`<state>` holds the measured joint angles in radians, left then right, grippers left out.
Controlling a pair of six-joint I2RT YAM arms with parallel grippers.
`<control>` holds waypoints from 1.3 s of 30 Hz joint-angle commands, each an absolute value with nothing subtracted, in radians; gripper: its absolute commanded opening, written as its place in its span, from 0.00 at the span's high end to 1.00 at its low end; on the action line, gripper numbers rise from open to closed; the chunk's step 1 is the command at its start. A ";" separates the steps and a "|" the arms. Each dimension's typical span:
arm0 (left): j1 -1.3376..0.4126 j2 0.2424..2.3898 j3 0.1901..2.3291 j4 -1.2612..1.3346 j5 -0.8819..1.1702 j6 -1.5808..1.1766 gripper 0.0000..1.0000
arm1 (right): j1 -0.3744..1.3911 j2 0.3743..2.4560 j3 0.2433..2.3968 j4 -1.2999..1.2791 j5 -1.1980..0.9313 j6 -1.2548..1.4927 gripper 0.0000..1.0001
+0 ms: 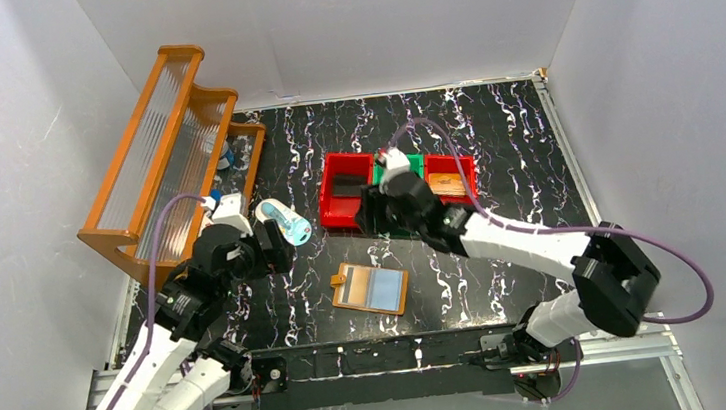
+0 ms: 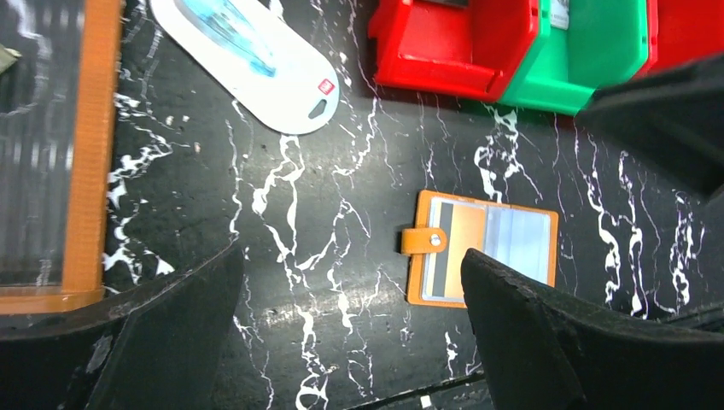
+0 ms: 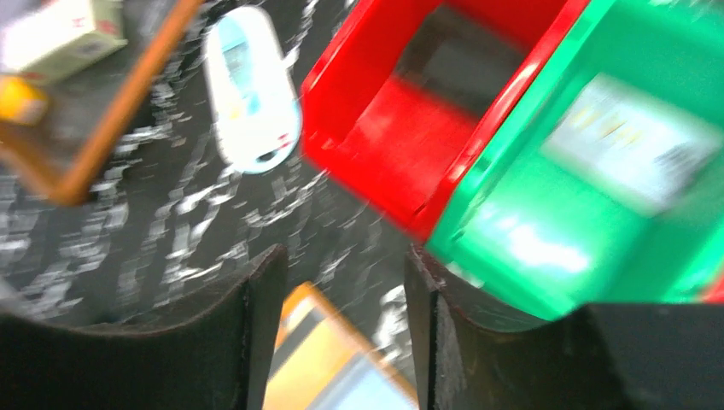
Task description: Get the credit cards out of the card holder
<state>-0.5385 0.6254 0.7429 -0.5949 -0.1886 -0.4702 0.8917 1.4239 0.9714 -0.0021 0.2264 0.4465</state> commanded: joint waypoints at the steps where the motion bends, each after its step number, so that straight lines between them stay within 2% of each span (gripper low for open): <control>1: -0.533 0.703 0.720 -0.536 -0.039 -0.437 0.02 | 0.899 1.346 0.645 0.374 -0.009 0.999 0.45; 5: -0.534 0.819 0.697 -0.472 0.157 -0.472 0.03 | 0.939 1.335 0.520 0.529 -0.077 1.130 0.51; 13: -0.537 1.060 0.641 -0.318 0.405 -0.529 0.20 | 0.991 1.391 0.503 0.541 -0.078 1.233 0.56; 25: -0.558 1.245 0.661 -0.265 0.396 -0.514 0.33 | 0.992 1.514 0.490 0.591 -0.086 1.311 0.57; 39: -0.622 1.352 0.716 -0.268 0.330 -0.486 0.34 | 0.992 1.501 0.479 0.495 -0.046 1.303 0.56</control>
